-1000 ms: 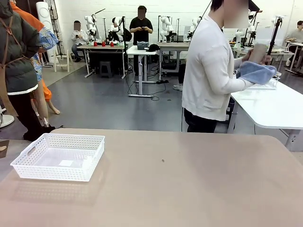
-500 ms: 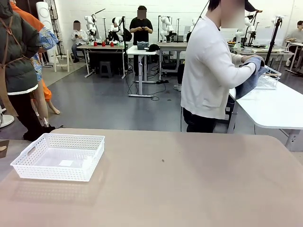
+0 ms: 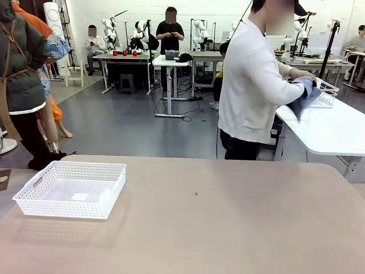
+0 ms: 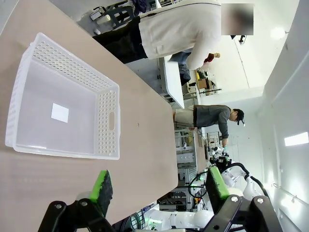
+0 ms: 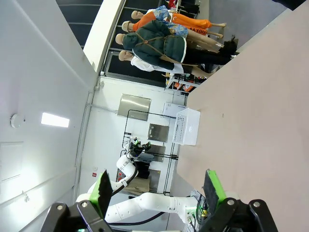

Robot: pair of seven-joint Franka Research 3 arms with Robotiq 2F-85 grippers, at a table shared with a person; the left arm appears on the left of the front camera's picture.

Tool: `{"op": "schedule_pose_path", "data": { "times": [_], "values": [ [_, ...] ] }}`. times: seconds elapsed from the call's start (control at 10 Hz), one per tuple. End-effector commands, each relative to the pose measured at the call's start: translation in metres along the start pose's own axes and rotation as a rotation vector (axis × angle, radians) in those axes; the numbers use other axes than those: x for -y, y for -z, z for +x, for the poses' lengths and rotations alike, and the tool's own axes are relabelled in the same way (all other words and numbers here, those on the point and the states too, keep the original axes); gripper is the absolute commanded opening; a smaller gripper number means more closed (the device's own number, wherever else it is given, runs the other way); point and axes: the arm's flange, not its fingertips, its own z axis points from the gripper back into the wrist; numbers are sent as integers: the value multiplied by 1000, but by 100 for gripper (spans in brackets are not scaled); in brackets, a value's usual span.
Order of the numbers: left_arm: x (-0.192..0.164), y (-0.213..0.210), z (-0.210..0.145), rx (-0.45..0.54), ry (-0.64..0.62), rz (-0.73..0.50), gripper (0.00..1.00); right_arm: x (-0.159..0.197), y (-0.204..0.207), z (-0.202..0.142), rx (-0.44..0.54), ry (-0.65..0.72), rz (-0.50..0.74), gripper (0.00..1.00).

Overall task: Clean and organize the cups into the basket.
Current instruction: Pick up the Organizing basket and move it to the center of the table, then pick up the Reusable plastic cup from the right side of the table and place it inside the Organizing basket.

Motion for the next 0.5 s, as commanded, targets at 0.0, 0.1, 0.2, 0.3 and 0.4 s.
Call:
{"op": "schedule_pose_path", "data": {
  "times": [0.0,0.1,0.2,0.3,0.4],
  "values": [
    [2,1,1,0,10,-9,100,2,-1,0,0,6,-14,100],
    [2,1,1,0,10,-9,100,2,-1,0,0,6,-14,100],
    [2,1,1,0,10,-9,100,2,-1,0,0,6,-14,100],
    [2,1,1,0,10,-9,100,2,-1,0,0,6,-14,100],
    [2,1,1,0,10,-9,100,2,-1,0,0,6,-14,100]
  ]
}}
